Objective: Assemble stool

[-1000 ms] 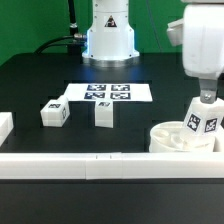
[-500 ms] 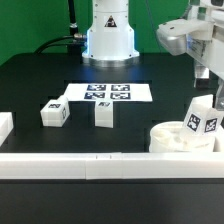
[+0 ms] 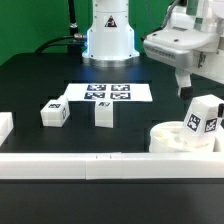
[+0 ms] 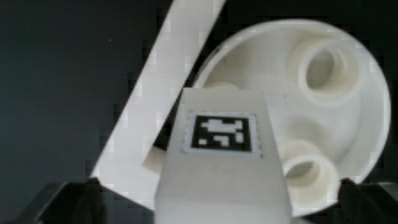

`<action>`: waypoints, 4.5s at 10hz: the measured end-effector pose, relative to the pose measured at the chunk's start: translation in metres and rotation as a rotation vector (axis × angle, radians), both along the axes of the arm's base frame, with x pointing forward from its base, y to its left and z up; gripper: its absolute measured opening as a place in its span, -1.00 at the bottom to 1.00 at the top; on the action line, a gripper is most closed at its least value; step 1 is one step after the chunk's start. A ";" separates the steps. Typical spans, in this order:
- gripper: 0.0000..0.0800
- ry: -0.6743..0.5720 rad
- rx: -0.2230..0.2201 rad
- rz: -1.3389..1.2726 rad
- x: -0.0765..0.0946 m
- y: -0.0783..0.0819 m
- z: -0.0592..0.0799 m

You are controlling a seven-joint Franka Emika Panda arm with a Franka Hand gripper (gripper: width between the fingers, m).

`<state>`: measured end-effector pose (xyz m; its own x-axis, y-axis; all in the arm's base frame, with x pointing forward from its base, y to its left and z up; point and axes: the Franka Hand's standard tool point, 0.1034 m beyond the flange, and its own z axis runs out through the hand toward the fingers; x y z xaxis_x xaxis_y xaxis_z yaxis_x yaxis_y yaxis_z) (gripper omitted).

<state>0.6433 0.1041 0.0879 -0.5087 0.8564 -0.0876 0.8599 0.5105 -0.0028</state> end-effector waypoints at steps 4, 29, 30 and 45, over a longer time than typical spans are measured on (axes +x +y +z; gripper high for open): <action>0.53 0.006 -0.012 0.064 0.000 -0.004 -0.002; -0.15 -0.063 0.096 -1.967 -0.008 0.009 -0.005; -0.15 -0.064 0.097 -2.022 -0.008 0.009 -0.005; -0.15 0.067 0.083 -3.331 -0.013 0.018 -0.008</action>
Offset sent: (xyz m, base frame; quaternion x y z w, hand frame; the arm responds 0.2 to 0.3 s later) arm 0.0000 0.0000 0.0000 0.0000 0.0000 0.0000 1.0000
